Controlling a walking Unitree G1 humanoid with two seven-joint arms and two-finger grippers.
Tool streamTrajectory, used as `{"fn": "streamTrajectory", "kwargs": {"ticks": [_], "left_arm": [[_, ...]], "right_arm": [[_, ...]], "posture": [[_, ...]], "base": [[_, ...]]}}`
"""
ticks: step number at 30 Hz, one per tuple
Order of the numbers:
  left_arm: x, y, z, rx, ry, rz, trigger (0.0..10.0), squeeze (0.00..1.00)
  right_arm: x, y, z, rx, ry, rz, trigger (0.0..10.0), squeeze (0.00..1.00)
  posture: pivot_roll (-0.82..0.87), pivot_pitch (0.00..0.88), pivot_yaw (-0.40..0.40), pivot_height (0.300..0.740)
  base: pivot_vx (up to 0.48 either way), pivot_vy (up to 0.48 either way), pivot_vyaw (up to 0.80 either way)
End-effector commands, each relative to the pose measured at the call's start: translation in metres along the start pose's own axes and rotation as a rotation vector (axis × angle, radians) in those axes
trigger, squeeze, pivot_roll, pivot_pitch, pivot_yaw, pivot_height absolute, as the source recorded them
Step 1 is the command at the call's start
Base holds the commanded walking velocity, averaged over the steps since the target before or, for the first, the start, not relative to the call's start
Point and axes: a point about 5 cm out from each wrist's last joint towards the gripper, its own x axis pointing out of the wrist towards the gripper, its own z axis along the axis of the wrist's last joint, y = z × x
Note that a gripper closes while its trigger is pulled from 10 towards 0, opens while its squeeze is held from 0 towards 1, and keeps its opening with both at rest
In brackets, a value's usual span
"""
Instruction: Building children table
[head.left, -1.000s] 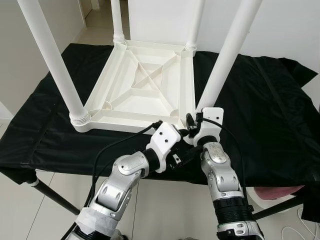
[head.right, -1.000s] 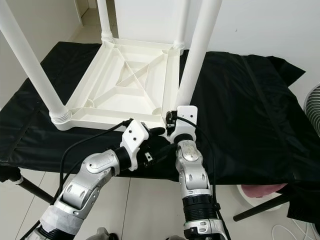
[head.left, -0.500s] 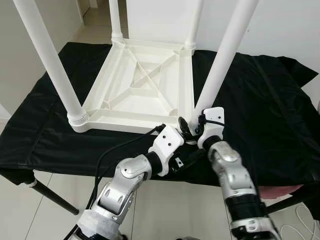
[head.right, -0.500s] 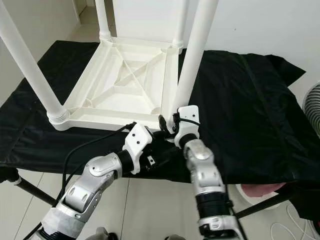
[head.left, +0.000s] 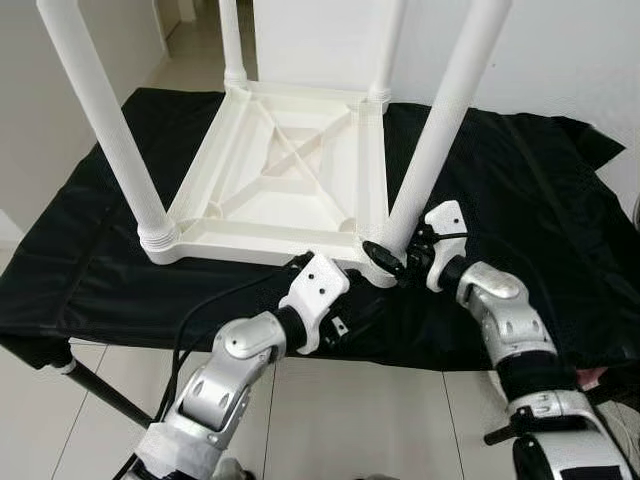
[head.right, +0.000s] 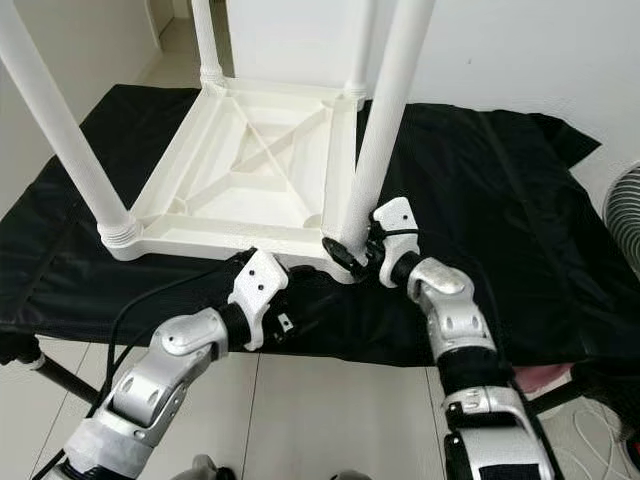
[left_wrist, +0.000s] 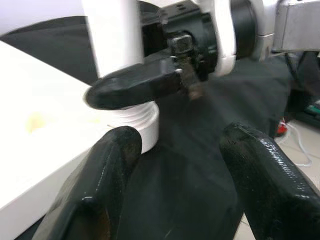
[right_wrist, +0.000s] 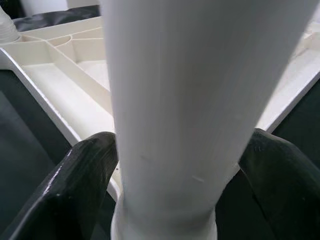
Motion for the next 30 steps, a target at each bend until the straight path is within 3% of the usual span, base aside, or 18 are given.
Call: {"fn": "streamTrajectory", "kwargs": {"ticks": [1,3,4,5,6,7,22,23,28,29,30], "left_arm": [[-0.0016,-0.0019,-0.0008,-0.006,0.006,-0.016,10.0,0.0],[-0.0017,-0.0016,-0.0006,-0.004,0.007,-0.013,10.0,0.0],[-0.002,-0.0011,-0.0003,-0.005,0.005,-0.007,10.0,0.0],[-0.0023,-0.0008,-0.0001,-0.006,0.003,-0.001,10.0,0.0],[-0.0023,-0.0008,-0.0001,-0.006,0.003,-0.001,10.0,0.0],[-0.0028,-0.0008,0.0001,-0.007,0.002,0.004,10.0,0.0],[-0.0033,-0.0017,0.0012,-0.017,0.0,0.012,10.0,0.0],[-0.0033,-0.0017,0.0011,-0.016,0.001,0.011,10.0,0.0],[-0.0035,-0.0015,0.0011,-0.016,0.001,0.01,10.0,0.0],[-0.0029,-0.0015,0.0012,-0.017,0.001,0.009,10.0,0.0],[-0.0029,-0.0015,0.0012,-0.017,0.001,0.009,10.0,0.0]], "right_arm": [[0.001,-0.0015,-0.0006,-0.001,0.002,0.021,10.0,0.0],[0.0013,-0.0032,-0.0009,0.003,0.007,0.027,10.0,0.0],[0.0016,-0.0046,-0.0027,0.004,0.02,0.037,7.0,0.0],[0.0014,-0.0056,-0.005,0.001,0.035,0.044,3.2,0.0],[0.0014,-0.0056,-0.005,0.001,0.035,0.044,3.2,0.0],[0.0008,-0.0065,-0.0065,-0.005,0.04,0.054,0.0,0.0],[-0.0002,-0.0083,-0.0066,0.029,-0.013,0.082,0.0,0.0],[0.0002,-0.0083,-0.0053,0.02,-0.016,0.062,4.2,0.0],[0.0006,-0.0082,-0.0046,0.013,-0.018,0.05,4.2,0.0],[0.0025,-0.0089,-0.0033,-0.002,-0.015,-0.006,10.0,0.0],[0.0025,-0.0089,-0.0033,-0.002,-0.015,-0.006,10.0,0.0]], "posture": [[-0.09,0.04,0.006,0.74],[-0.09,0.04,0.006,0.74],[-0.09,0.04,0.006,0.74],[-0.09,0.04,0.006,0.74],[-0.09,0.04,0.006,0.74],[-0.08,0.044,0.003,0.74],[-0.08,0.048,0.003,0.74],[-0.08,0.048,0.003,0.74],[-0.08,0.05,0.006,0.74],[-0.08,0.051,0.006,0.74],[-0.08,0.051,0.006,0.74]], "base": [[0.0,0.0,0.0],[0.0,0.0,0.0],[0.0,0.0,0.0],[0.0,0.0,0.0],[0.0,0.0,0.0],[0.0,0.0,0.0],[0.0,0.0,0.0],[0.0,0.0,0.0],[0.0,0.0,0.0],[0.0,0.0,0.0],[0.0,0.0,0.0]]}}
